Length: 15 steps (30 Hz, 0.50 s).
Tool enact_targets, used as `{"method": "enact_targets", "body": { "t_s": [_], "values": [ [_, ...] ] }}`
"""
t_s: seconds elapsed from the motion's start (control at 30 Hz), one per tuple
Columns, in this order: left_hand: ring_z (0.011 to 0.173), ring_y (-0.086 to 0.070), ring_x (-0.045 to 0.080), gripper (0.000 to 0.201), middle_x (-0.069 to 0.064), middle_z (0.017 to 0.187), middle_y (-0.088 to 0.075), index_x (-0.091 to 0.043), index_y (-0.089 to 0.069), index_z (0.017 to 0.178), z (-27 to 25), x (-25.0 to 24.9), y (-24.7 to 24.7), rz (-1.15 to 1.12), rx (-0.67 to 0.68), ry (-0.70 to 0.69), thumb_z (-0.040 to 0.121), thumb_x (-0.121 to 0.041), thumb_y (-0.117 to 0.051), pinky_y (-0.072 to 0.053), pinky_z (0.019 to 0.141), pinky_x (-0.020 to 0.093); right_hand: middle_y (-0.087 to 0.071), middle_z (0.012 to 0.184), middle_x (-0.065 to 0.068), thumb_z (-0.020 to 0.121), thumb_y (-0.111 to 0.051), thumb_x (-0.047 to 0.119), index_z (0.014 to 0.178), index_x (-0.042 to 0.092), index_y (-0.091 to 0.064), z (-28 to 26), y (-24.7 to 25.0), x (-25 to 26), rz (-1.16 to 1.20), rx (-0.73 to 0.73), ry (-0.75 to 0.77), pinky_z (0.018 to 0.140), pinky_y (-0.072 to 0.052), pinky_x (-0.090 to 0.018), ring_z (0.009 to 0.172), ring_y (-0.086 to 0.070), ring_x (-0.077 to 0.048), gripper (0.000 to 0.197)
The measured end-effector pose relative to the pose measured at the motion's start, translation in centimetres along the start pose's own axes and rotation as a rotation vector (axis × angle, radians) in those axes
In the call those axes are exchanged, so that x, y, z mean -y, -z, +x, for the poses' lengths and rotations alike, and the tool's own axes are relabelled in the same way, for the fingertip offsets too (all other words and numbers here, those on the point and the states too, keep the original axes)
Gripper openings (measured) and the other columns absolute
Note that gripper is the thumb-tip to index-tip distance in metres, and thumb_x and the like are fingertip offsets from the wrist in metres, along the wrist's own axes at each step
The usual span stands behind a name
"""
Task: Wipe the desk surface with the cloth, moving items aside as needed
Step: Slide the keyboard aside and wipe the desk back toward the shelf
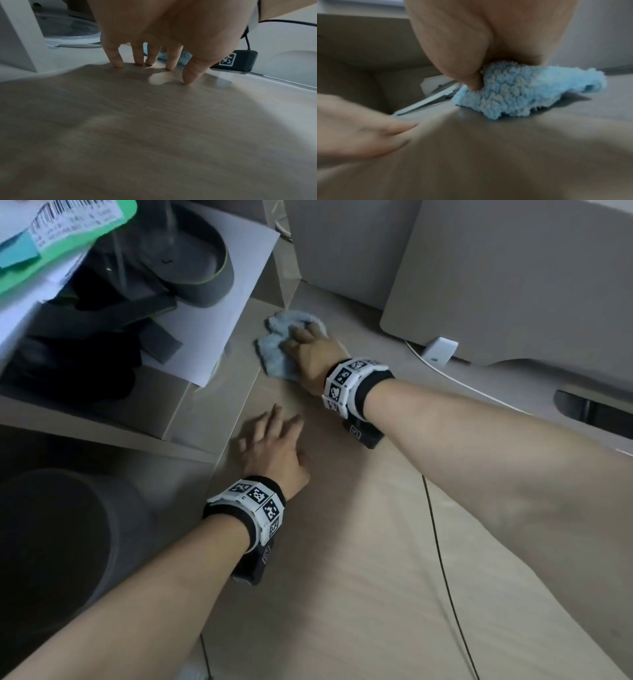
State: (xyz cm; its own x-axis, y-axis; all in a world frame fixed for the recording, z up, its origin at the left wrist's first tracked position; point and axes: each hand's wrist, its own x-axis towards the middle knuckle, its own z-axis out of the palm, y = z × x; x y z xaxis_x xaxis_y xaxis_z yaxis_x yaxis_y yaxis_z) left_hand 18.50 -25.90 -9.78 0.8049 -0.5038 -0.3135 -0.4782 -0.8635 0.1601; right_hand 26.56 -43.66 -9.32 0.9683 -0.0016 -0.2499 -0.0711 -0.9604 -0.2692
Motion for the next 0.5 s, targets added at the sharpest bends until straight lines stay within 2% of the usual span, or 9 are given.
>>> {"method": "enact_targets", "body": {
  "t_s": [0.07,0.1,0.17,0.23,0.33,0.43,0.5],
  "values": [
    [0.144,-0.019,0.025,0.065,0.0,0.16,-0.021,-0.035,-0.04,0.138,-0.1,-0.1,0.0,-0.015,-0.004,0.012,0.075,-0.034,-0.058,-0.024,0.11,0.051,-0.028,0.159,-0.008,0.092,-0.056,0.027,0.147,0.019,-0.042,-2.1,-1.5,0.6,0.013,0.03,0.126,0.116,-0.023,-0.052,0.147,-0.018,-0.032,0.057],
    [0.144,-0.019,0.025,0.066,-0.001,0.16,-0.021,-0.035,-0.04,0.139,-0.1,-0.1,0.1,-0.016,-0.003,0.015,0.075,-0.034,-0.057,-0.024,0.111,0.051,-0.029,0.159,-0.009,0.091,-0.058,0.027,0.146,0.018,-0.043,-3.3,-2.2,-0.3,0.027,0.029,0.137,0.116,-0.023,-0.051,0.147,-0.02,-0.032,0.058],
    [0.144,-0.018,0.024,0.067,-0.001,0.161,-0.02,-0.036,-0.038,0.141,-0.1,-0.1,0.3,-0.015,0.004,0.015,0.075,-0.035,-0.055,-0.024,0.112,0.05,-0.035,0.156,-0.013,0.088,-0.065,0.025,0.143,0.015,-0.048,-5.4,-2.5,-3.7,0.075,-0.052,0.056,0.114,-0.03,-0.053,0.144,-0.028,-0.036,0.058],
    [0.145,-0.015,0.023,0.068,-0.001,0.162,-0.017,-0.038,-0.036,0.142,0.0,-0.2,0.4,-0.016,0.015,0.017,0.077,-0.035,-0.054,-0.024,0.112,0.051,-0.037,0.155,-0.014,0.086,-0.067,0.024,0.142,0.015,-0.049,-7.2,-2.6,-7.0,0.128,-0.144,-0.119,0.111,-0.033,-0.054,0.142,-0.03,-0.037,0.059],
    [0.146,-0.012,0.021,0.067,-0.004,0.162,-0.014,-0.039,-0.033,0.143,-0.1,-0.2,0.3,-0.014,0.025,0.035,0.078,-0.037,-0.053,-0.023,0.112,0.051,-0.025,0.16,-0.011,0.085,-0.06,0.015,0.146,0.018,-0.041,-9.4,-2.9,-6.7,0.111,-0.128,-0.31,0.115,-0.026,-0.056,0.145,-0.02,-0.036,0.065],
    [0.147,-0.01,0.019,0.067,-0.005,0.163,-0.011,-0.039,-0.031,0.145,-0.1,-0.4,0.5,-0.009,0.045,0.05,0.081,-0.039,-0.051,-0.022,0.114,0.052,-0.016,0.162,-0.009,0.083,-0.059,0.012,0.15,0.021,-0.032,-11.5,-3.6,-3.7,0.06,-0.072,-0.27,0.116,-0.018,-0.057,0.148,-0.012,-0.035,0.073],
    [0.148,-0.009,0.021,0.064,-0.004,0.163,-0.011,-0.038,-0.03,0.146,0.1,-0.8,1.0,-0.024,0.07,0.063,0.085,-0.04,-0.05,-0.021,0.115,0.052,-0.017,0.163,-0.008,0.089,-0.059,0.016,0.151,0.021,-0.032,-13.5,-4.4,-4.3,0.096,-0.06,-0.239,0.117,-0.018,-0.057,0.148,-0.013,-0.035,0.069]
  ]
}}
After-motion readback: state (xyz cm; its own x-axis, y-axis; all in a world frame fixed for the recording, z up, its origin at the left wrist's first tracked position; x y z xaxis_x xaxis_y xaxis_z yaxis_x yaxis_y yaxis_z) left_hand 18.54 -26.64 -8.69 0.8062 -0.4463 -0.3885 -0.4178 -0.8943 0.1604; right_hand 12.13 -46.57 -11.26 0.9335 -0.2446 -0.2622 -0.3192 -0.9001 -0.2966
